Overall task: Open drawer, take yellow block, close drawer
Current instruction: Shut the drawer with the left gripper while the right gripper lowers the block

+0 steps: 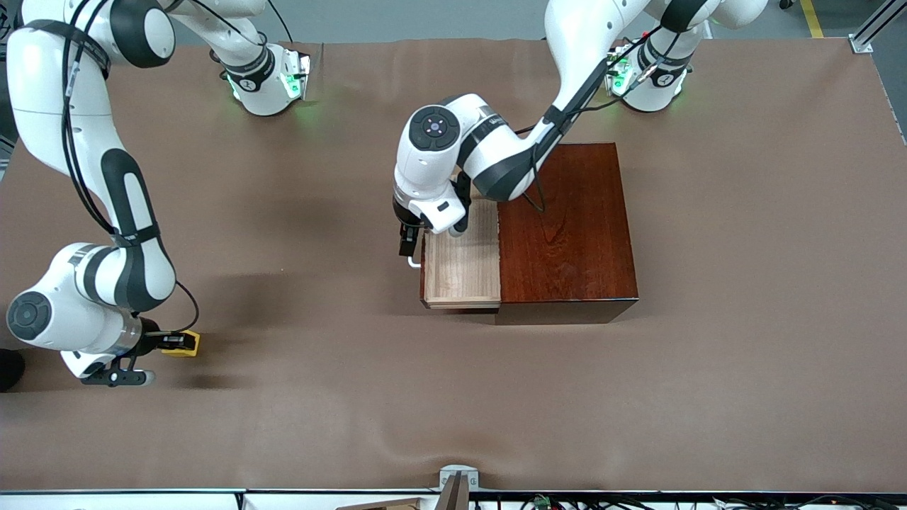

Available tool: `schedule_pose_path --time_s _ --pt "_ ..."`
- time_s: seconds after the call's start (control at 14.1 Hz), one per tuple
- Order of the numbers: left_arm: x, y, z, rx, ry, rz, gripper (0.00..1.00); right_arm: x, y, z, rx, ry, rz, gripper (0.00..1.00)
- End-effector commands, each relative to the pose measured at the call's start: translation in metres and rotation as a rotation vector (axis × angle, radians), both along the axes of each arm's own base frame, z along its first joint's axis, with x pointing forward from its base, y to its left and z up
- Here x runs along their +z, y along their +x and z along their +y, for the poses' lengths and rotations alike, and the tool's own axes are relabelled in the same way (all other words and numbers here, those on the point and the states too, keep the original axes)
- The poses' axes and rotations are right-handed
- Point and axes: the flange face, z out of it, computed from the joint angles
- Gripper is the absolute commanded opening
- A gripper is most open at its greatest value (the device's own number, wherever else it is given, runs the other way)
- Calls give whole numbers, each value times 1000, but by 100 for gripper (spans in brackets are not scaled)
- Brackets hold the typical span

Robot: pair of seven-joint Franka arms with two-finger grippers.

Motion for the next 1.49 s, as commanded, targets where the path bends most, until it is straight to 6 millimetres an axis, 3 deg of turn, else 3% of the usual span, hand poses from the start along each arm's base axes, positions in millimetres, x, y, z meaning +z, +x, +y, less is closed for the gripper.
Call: schedule_pose_path --time_s 0.0,0.5,0.78,0.99,1.06,1.13,1.2,1.27,1.42 --pt "1 -7 -2 4 42 65 100 -12 0 -3 6 18 5 0" --pt "-10 -2 19 -48 238 15 100 -7 2 -5 -19 28 -7 0" --pt "3 22 49 6 295 12 100 -4 5 -4 -55 61 -31 0" --pt "-3 36 73 41 367 42 100 -5 5 -7 -71 64 -33 0" --pt "-4 43 82 58 386 46 100 -5 5 -8 -73 65 -33 10" --pt "-5 47 89 70 404 49 100 -5 5 -8 -75 66 -31 33" --pt "-5 51 95 80 415 51 100 -5 5 -7 -74 67 -31 70" --pt "-3 57 101 95 423 49 100 -5 5 -7 -75 68 -32 100" --pt "-2 64 110 114 437 44 100 2 6 -7 -73 68 -39 100"
